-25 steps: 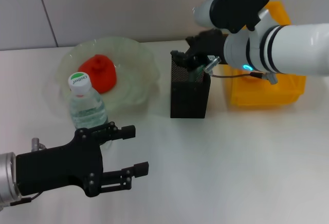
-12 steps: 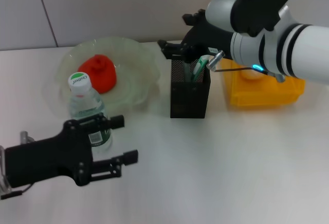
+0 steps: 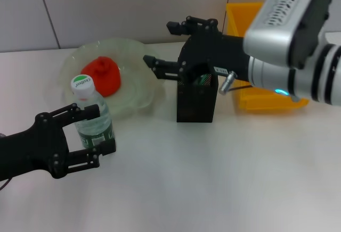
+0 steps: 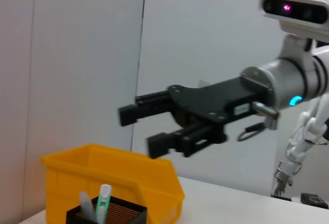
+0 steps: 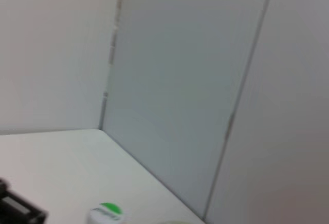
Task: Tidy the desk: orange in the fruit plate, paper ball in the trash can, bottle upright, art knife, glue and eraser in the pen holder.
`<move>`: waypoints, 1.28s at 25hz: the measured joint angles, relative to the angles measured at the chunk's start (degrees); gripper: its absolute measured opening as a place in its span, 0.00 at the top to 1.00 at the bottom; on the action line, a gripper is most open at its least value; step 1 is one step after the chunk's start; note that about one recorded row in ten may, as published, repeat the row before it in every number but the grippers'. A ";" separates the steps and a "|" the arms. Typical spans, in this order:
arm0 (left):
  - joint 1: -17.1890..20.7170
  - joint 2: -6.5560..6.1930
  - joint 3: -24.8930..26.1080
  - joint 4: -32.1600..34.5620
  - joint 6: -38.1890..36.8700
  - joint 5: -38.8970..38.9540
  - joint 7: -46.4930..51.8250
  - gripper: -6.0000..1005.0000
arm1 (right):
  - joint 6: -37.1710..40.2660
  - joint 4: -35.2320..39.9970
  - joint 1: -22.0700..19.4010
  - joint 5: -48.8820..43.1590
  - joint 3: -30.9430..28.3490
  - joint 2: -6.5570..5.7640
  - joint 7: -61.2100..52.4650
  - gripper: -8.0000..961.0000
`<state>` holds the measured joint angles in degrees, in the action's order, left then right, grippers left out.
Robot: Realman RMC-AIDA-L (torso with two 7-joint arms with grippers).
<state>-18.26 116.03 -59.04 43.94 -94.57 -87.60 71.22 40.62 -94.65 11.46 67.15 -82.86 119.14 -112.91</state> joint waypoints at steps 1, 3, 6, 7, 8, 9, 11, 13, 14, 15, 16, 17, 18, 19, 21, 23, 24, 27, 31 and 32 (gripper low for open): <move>0.10 -0.10 0.20 -0.04 -0.03 -0.01 0.04 0.19 | 2.89 0.02 -1.12 4.90 -1.72 0.08 4.49 0.20; 0.15 -0.12 0.26 -0.05 -0.05 -0.01 0.05 0.18 | 4.69 0.19 -1.70 7.91 -2.74 0.11 7.00 0.20; 0.32 -0.16 0.37 -0.09 -0.09 -0.02 0.06 0.18 | 12.46 1.76 -3.61 17.63 -7.86 0.20 15.51 0.20; 0.33 -0.16 0.38 -0.12 -0.11 -0.01 0.06 0.18 | 12.46 1.76 -3.61 17.63 -7.86 0.20 15.51 0.20; 0.33 -0.17 0.38 -0.14 -0.15 -0.01 0.06 0.18 | 14.64 2.41 -3.92 19.40 -9.62 0.20 17.19 0.20; 0.33 -0.16 0.37 -0.17 -0.30 0.00 0.06 0.18 | 20.38 4.13 -4.11 22.31 -13.23 0.20 19.44 0.20; 0.31 -0.15 0.38 -0.17 -0.37 0.01 0.08 0.18 | 26.41 6.35 -3.73 23.85 -17.01 0.20 20.21 0.20; 0.24 -0.18 0.38 -0.17 -0.49 0.05 0.18 0.18 | 29.47 7.74 -3.36 24.21 -19.30 0.18 20.32 0.20; 0.22 -0.22 0.38 -0.17 -0.63 0.06 0.41 0.18 | 36.07 10.65 -2.43 24.50 -23.53 0.10 20.84 0.20; 0.22 -0.28 0.38 -0.12 -0.72 0.07 0.62 0.18 | 36.07 10.65 -2.43 24.50 -23.53 0.10 20.84 0.20; 0.22 -0.42 0.37 -0.03 -0.83 0.08 0.88 0.18 | 42.19 13.65 -1.20 24.46 -27.42 0.01 21.50 0.20; 0.22 -0.49 0.37 0.00 -0.90 0.08 0.96 0.18 | 42.19 13.65 -1.20 24.46 -27.42 0.01 21.50 0.20; 0.17 -0.62 0.36 0.06 -1.14 0.08 1.09 0.18 | 45.52 15.29 -0.50 24.34 -29.21 0.00 21.86 0.20; 0.11 -0.73 0.35 0.15 -1.57 0.07 1.21 0.18 | 50.61 18.41 0.82 23.82 -32.35 -0.02 22.73 0.20; -0.09 -0.94 0.34 0.40 -2.76 0.02 1.44 0.18 | 53.44 21.25 1.85 23.02 -34.28 -0.07 23.74 0.20; -0.23 -1.01 0.26 0.46 -3.15 0.01 1.46 0.18 | 54.44 22.86 2.42 22.32 -34.95 -0.10 24.48 0.20; -0.42 -1.12 0.11 0.51 -3.60 -0.01 1.50 0.18 | 55.21 25.15 3.13 20.95 -35.28 -0.10 26.10 0.20; -1.84 -1.66 -0.54 0.71 -4.73 -1.13 2.59 0.18 | 55.43 27.08 3.53 19.60 -35.05 -0.04 28.03 0.20; -3.86 -1.51 -0.33 1.02 -5.15 -4.90 4.66 0.18 | 55.69 30.51 3.96 18.65 -33.81 0.14 32.08 0.20; -4.23 -1.26 -0.28 1.11 -5.15 -5.77 4.72 0.18 | 55.69 30.51 3.96 18.65 -33.81 0.14 32.08 0.20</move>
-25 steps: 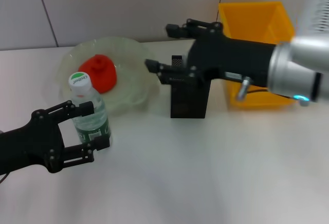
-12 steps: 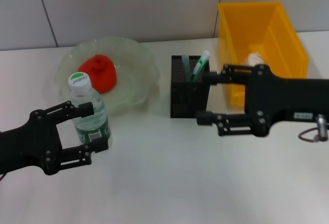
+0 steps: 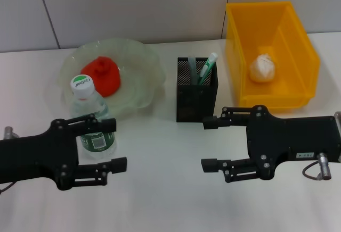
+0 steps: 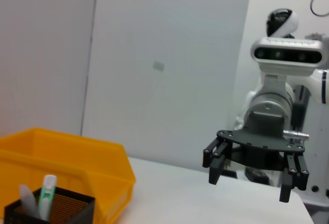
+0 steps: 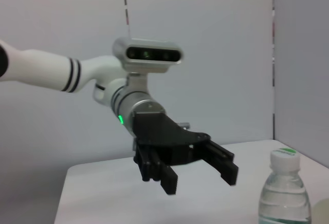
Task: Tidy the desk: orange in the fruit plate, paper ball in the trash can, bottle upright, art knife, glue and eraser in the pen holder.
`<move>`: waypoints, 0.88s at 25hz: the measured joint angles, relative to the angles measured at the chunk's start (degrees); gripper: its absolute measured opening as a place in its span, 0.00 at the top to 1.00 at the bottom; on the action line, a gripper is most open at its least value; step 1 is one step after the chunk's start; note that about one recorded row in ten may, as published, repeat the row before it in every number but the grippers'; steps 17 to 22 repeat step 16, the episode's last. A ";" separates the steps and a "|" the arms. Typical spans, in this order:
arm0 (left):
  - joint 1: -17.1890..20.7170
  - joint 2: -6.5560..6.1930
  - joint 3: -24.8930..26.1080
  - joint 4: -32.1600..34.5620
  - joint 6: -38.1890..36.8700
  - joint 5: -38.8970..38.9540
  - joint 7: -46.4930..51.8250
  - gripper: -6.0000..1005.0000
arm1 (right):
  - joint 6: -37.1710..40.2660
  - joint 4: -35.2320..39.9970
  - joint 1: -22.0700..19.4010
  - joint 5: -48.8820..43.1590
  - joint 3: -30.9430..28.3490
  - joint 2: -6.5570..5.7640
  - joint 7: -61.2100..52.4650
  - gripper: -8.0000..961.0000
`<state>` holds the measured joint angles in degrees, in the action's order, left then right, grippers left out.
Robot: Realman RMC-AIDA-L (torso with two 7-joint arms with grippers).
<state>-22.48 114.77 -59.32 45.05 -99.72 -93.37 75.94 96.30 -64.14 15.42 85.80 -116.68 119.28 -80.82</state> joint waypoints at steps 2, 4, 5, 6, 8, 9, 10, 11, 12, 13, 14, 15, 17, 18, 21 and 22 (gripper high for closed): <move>-0.46 0.47 0.11 0.20 0.14 -0.90 0.00 0.18 | -0.23 0.91 0.42 -0.26 0.04 0.00 0.38 0.20; -0.86 0.75 0.19 0.30 0.40 -1.50 -0.01 0.18 | -0.37 1.12 0.57 -0.61 0.03 0.00 0.49 0.20; -0.94 0.74 0.19 0.31 0.43 -1.60 -0.01 0.18 | -0.37 1.12 0.57 -0.61 0.03 0.00 0.49 0.20; -0.94 0.74 0.19 0.31 0.43 -1.60 -0.01 0.18 | -0.37 1.18 0.68 -0.65 0.04 0.00 0.51 0.20; -1.13 0.64 0.02 0.31 0.39 -1.72 -0.12 0.18 | -0.37 1.36 0.89 -0.71 0.08 -0.01 0.53 0.20; -1.13 0.64 0.02 0.31 0.39 -1.72 -0.12 0.18 | -0.36 1.55 1.06 -0.95 0.11 -0.01 0.54 0.20; -1.14 0.54 0.07 0.31 0.27 -1.72 -0.20 0.18 | -0.36 1.55 1.06 -0.95 0.11 -0.01 0.54 0.20; -1.14 0.54 0.07 0.31 0.27 -1.72 -0.20 0.18 | -0.35 1.58 1.14 -1.16 0.11 -0.01 0.54 0.20; -1.14 0.54 0.07 0.31 0.27 -1.72 -0.20 0.18 | -0.33 1.63 1.49 -1.89 0.11 -0.02 0.54 0.20; -1.15 0.21 0.11 0.31 0.03 -1.73 -0.56 0.18 | -0.33 1.63 1.49 -1.89 0.11 -0.02 0.54 0.20; -1.14 0.03 -0.04 0.31 0.00 -1.73 -0.62 0.18 | -0.32 1.78 1.88 -2.57 0.11 -0.02 0.53 0.20; -1.12 -0.02 -0.11 0.30 0.00 -1.73 -0.64 0.18 | -0.32 1.88 2.09 -2.76 0.13 -0.02 0.41 0.20; -1.11 -0.10 -0.17 0.30 -0.01 -1.73 -0.65 0.18 | -0.32 1.88 2.09 -2.76 0.13 -0.02 0.41 0.20; -1.11 -0.10 -0.17 0.30 -0.01 -1.73 -0.65 0.18 | -0.32 1.88 2.09 -2.76 0.13 -0.02 0.41 0.20; -1.11 -0.10 -0.17 0.30 -0.01 -1.73 -0.65 0.18 | -0.32 1.88 2.09 -2.76 0.13 -0.02 0.41 0.20; -1.11 -0.10 -0.17 0.30 -0.01 -1.73 -0.65 0.18 | -0.32 1.88 2.09 -2.76 0.13 -0.02 0.41 0.20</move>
